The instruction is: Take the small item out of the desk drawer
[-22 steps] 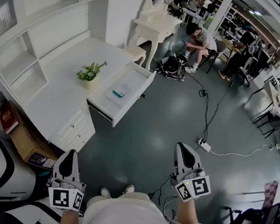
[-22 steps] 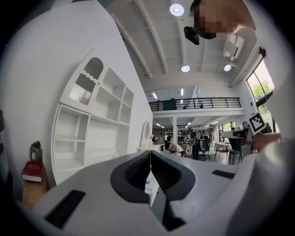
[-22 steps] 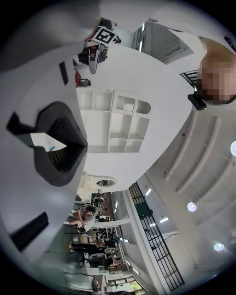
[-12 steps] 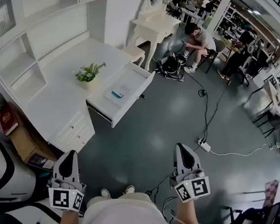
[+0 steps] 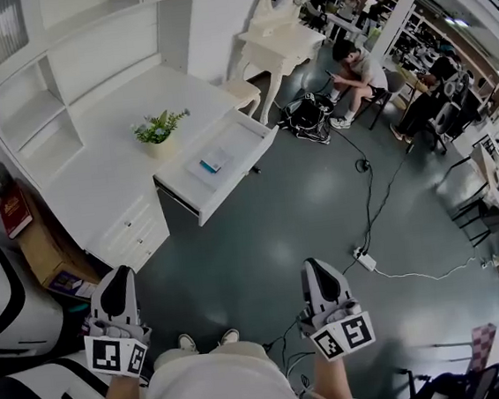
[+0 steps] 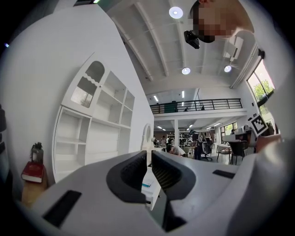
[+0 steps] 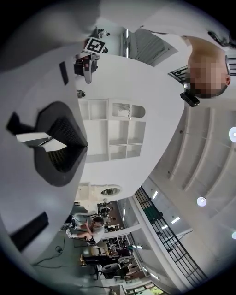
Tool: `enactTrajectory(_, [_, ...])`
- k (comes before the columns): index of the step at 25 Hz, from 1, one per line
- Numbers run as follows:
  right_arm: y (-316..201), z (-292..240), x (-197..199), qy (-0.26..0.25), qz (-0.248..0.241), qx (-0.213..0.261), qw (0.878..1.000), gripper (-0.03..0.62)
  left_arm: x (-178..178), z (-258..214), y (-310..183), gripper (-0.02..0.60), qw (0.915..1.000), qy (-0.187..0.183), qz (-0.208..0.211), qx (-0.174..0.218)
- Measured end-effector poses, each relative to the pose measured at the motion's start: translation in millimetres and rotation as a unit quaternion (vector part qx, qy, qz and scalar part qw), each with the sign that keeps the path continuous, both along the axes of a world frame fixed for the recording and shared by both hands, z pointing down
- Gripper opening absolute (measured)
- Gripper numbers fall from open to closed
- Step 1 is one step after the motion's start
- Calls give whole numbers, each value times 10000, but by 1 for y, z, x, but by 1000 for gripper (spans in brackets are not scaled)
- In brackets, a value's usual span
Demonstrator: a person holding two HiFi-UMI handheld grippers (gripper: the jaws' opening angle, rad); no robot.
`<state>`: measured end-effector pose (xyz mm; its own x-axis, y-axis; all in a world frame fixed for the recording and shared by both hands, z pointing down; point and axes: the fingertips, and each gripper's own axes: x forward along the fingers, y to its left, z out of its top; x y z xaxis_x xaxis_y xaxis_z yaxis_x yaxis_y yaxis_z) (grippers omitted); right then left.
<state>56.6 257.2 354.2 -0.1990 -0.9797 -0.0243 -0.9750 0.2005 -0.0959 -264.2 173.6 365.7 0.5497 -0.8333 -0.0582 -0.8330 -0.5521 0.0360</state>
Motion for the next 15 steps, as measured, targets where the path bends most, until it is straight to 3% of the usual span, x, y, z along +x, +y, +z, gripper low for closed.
enactTrajectory(5, [0, -1, 8, 75, 25, 8, 10000, 9, 2, 0, 0, 46, 9999, -33, -122, 0])
enactTrajectory(12, [0, 0, 27, 53, -39, 35, 10000, 9, 16, 1, -4, 329, 9994, -24, -334, -20])
enactTrajectory(15, [-1, 2, 37, 21, -64, 54, 10000, 9, 29, 2, -4, 413, 9996, -26, -283, 6])
